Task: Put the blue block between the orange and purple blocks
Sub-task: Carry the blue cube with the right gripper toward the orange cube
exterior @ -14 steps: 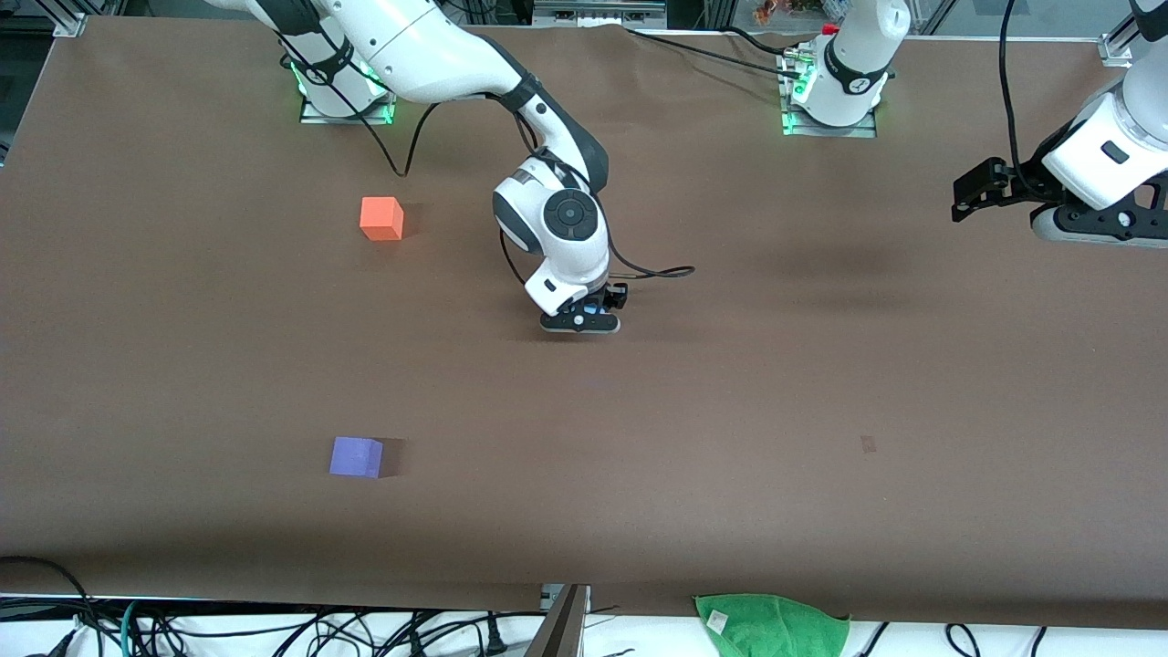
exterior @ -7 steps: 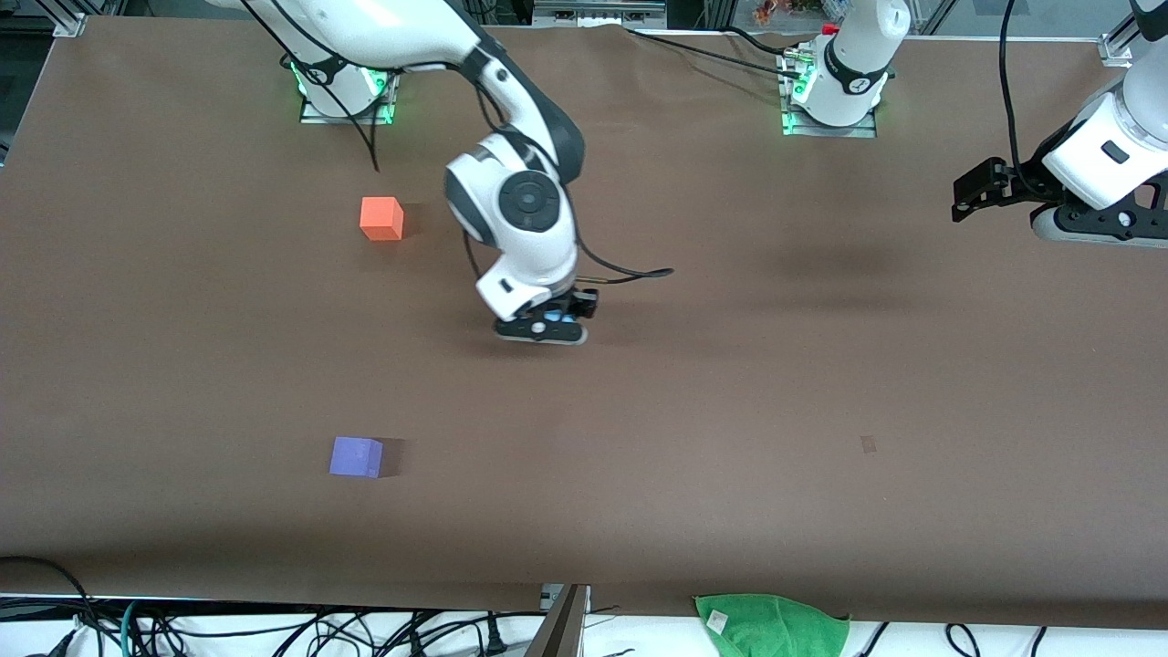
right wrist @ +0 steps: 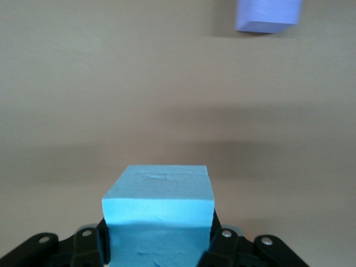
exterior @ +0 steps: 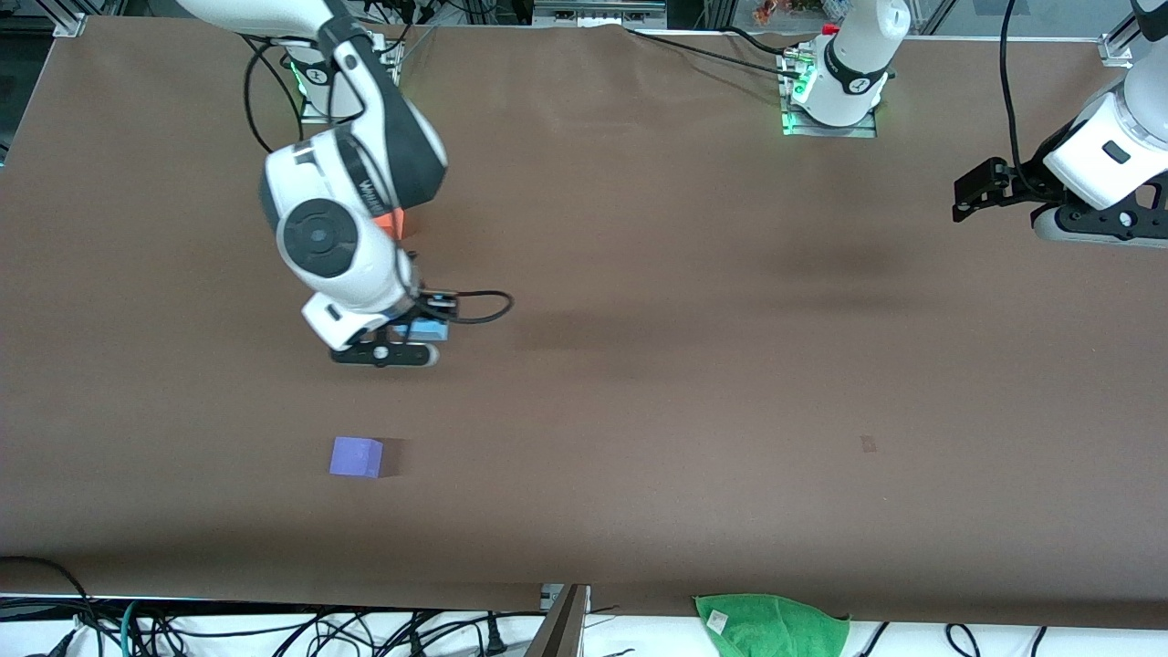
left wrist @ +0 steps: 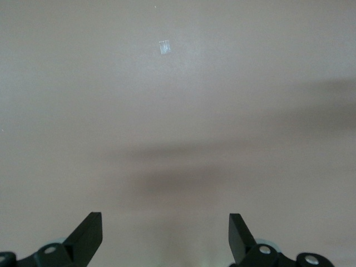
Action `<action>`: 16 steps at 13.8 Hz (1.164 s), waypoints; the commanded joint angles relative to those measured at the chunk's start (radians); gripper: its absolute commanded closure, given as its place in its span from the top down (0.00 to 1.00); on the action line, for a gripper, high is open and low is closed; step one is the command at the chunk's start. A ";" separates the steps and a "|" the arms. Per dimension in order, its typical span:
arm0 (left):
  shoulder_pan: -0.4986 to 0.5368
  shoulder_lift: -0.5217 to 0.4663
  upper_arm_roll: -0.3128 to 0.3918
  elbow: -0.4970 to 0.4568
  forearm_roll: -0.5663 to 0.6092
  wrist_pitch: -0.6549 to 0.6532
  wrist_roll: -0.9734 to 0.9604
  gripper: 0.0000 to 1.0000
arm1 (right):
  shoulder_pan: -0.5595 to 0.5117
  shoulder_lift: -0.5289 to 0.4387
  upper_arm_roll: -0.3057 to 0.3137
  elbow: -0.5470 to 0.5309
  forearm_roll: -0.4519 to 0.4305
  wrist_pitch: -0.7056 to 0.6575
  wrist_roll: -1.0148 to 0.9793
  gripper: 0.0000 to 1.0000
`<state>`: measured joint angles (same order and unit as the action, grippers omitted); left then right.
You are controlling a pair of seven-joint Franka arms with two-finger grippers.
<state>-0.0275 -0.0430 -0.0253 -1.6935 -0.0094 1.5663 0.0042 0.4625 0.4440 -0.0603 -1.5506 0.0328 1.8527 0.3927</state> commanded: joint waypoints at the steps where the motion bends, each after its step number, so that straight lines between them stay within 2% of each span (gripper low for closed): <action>1: 0.004 0.002 0.001 0.017 0.017 -0.012 0.022 1.00 | 0.004 -0.057 -0.082 -0.123 0.015 0.034 -0.141 0.43; 3: 0.015 0.002 0.001 0.017 0.019 -0.012 0.023 1.00 | 0.002 -0.057 -0.134 -0.176 0.036 0.083 -0.207 0.43; 5: 0.015 0.002 -0.001 0.017 0.019 -0.012 0.023 1.00 | 0.002 -0.057 -0.171 -0.247 0.099 0.160 -0.247 0.43; 13: 0.015 0.002 0.001 0.017 0.019 -0.012 0.025 1.00 | -0.008 -0.034 -0.173 -0.443 0.115 0.466 -0.279 0.43; 16: 0.015 0.002 0.001 0.018 0.019 -0.012 0.025 1.00 | -0.008 -0.005 -0.173 -0.456 0.115 0.500 -0.307 0.43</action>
<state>-0.0178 -0.0430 -0.0224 -1.6933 -0.0094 1.5663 0.0065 0.4572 0.4377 -0.2326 -1.9863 0.1283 2.3249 0.1306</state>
